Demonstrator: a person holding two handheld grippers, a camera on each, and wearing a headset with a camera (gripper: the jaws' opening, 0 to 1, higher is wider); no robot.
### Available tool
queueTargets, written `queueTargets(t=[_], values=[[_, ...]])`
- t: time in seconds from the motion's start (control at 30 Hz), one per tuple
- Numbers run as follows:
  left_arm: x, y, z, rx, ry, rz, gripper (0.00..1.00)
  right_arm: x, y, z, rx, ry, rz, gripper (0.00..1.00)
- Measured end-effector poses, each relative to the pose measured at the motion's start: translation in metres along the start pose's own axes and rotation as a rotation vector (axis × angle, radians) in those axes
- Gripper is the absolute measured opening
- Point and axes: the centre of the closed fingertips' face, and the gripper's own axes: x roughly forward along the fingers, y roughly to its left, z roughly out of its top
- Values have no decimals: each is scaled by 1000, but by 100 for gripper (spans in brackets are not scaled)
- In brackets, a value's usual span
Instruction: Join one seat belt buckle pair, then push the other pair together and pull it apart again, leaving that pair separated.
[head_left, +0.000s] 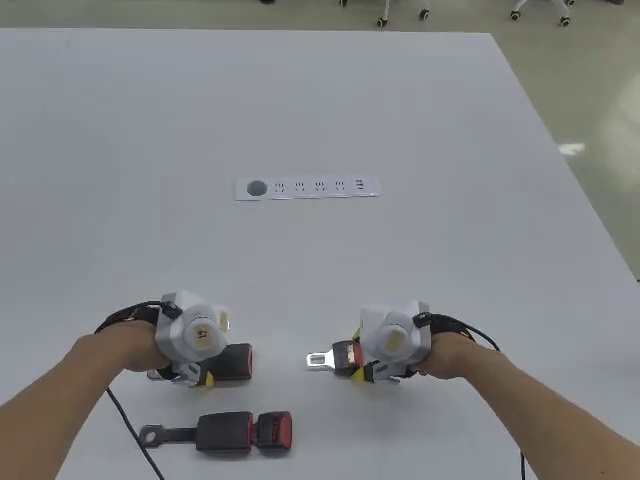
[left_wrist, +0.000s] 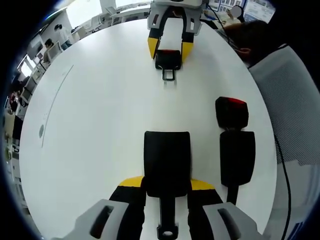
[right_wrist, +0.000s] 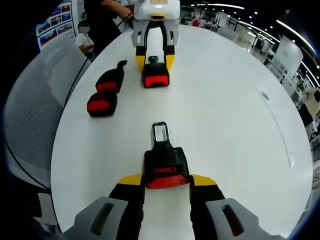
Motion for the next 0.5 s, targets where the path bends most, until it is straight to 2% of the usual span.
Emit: queueTargets(t=[0.07, 0.2, 0.37, 0.5], values=[[1, 0, -2, 3, 1, -1, 33, 1, 1, 0, -26, -4, -1, 32], [2, 1, -2, 8, 2, -2, 33, 2, 0, -1, -22, -2, -5, 33], [0, 0, 0, -11, -7, -1, 33, 0, -4, -1, -21, -3, -33, 38], [-1, 1, -1, -37, -11, 15, 34, -3, -2, -2, -23, 4, -39, 41]])
